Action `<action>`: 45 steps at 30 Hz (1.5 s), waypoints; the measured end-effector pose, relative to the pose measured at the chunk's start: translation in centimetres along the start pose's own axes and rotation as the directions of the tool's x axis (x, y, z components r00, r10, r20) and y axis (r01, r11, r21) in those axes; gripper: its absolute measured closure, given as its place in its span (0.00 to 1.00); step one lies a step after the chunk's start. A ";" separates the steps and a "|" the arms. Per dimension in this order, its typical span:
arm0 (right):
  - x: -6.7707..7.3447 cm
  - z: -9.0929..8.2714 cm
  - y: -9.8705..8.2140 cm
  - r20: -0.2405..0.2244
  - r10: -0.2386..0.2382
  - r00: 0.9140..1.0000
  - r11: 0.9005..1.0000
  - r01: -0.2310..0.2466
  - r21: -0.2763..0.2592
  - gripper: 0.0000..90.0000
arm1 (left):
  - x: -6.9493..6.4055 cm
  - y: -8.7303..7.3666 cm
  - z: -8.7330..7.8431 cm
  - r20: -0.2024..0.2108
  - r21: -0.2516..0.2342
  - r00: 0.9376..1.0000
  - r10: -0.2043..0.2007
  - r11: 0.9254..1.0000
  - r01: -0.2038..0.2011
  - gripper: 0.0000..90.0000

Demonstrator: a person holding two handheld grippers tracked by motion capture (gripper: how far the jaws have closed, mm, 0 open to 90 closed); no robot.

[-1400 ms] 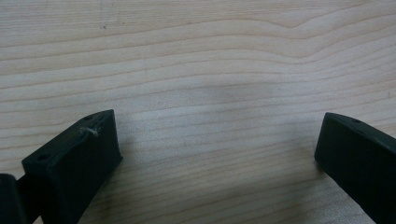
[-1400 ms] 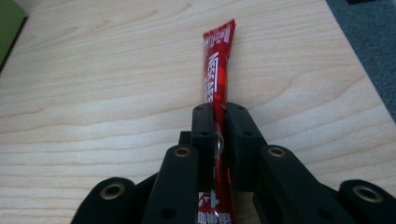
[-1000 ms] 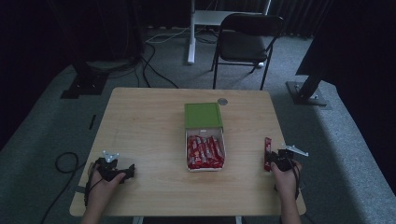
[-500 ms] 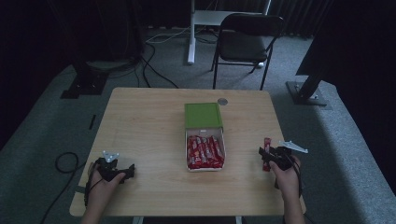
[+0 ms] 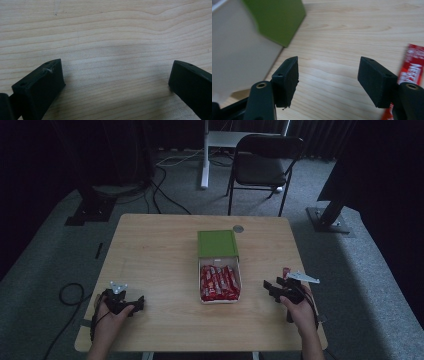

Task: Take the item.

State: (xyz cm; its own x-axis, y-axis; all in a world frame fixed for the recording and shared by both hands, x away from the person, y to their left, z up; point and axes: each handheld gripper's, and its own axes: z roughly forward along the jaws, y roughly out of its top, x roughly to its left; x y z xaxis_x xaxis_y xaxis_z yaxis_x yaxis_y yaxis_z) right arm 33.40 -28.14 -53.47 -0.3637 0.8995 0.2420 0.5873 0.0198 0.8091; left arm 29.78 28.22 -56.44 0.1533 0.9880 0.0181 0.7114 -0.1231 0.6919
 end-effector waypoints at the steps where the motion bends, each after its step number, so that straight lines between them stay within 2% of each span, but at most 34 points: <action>1: 0.1 0.0 0.0 -0.010 -0.006 1.000 1.000 0.006 -0.002 0.36 | 0.0 0.0 0.0 0.000 0.000 1.000 0.000 1.000 0.000 0.01; 3: 0.5 0.0 0.0 -0.037 -0.024 0.999 1.000 0.024 -0.007 0.35 | 0.0 0.0 0.0 0.000 0.000 1.000 0.000 1.000 0.000 0.01; 7: 1.0 -0.1 -0.1 -0.062 -0.078 0.995 0.997 0.078 -0.007 0.33 | 0.0 0.0 0.0 0.000 0.000 1.000 0.000 1.000 0.000 0.01; 10: 1.4 -0.2 -0.3 -0.085 -0.124 0.989 0.992 0.124 -0.012 0.32 | 0.0 0.0 0.0 0.000 0.000 1.000 0.000 1.000 0.000 0.01; 14: 1.9 -0.4 -0.6 -0.129 -0.148 0.980 0.989 0.147 -0.024 0.31 | 0.0 0.0 0.0 0.000 0.000 1.000 0.000 1.000 0.000 0.01; 19: 2.3 -0.4 -1.0 -0.159 -0.172 0.972 0.985 0.171 -0.021 0.30 | 0.0 0.0 0.0 0.000 0.000 1.000 0.000 1.000 0.000 0.01; 22: 2.4 -0.3 -1.4 -0.173 -0.203 0.964 0.979 0.206 -0.003 0.28 | 0.0 0.0 0.0 0.000 0.000 1.000 0.000 1.000 0.000 0.01; 27: 2.6 -0.1 -2.1 -0.197 -0.221 0.955 0.974 0.228 0.015 0.25 | 0.0 0.0 0.0 0.000 0.000 1.000 0.000 1.000 0.000 0.01; 29: 2.9 0.1 -2.5 -0.222 -0.243 0.944 0.966 0.256 0.032 0.24 | 0.0 0.0 0.0 0.000 0.000 1.000 0.000 1.000 0.000 0.01; 33: 3.4 0.4 -3.0 -0.252 -0.252 0.934 0.961 0.272 0.046 0.22 | 0.0 0.0 0.0 0.000 0.000 1.000 0.000 1.000 0.000 0.01; 35: 3.5 0.6 -3.3 -0.258 -0.270 0.927 0.954 0.295 0.060 0.22 | 0.0 0.0 0.0 0.000 0.000 1.000 0.000 1.000 0.000 0.01; 38: 3.8 0.9 -3.6 -0.252 -0.273 0.928 0.952 0.299 0.067 0.22 | 0.0 0.0 0.0 0.000 0.000 1.000 0.000 1.000 0.000 0.01; 40: 4.0 1.0 -3.7 -0.254 -0.282 0.925 0.948 0.309 0.074 0.23 | 0.0 0.0 0.0 0.000 0.000 1.000 0.000 1.000 0.000 0.01; 43: 4.6 1.2 -3.9 -0.284 -0.294 0.913 0.940 0.331 0.090 0.22 | 0.0 0.0 0.0 0.000 0.000 1.000 0.000 1.000 0.000 0.01; 45: 4.9 1.3 -4.1 -0.291 -0.327 0.899 0.925 0.368 0.099 0.22 | 0.0 0.0 0.0 0.000 0.000 1.000 0.000 1.000 0.000 0.01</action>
State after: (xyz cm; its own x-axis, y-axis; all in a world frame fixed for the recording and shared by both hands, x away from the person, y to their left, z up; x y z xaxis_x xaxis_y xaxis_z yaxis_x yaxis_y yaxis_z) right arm 30.19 -23.25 -56.30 -0.7291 0.6756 0.1091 0.4810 0.3925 0.7840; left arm 29.78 28.22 -56.43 0.1533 0.9880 0.0183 0.7116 -0.1232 0.6917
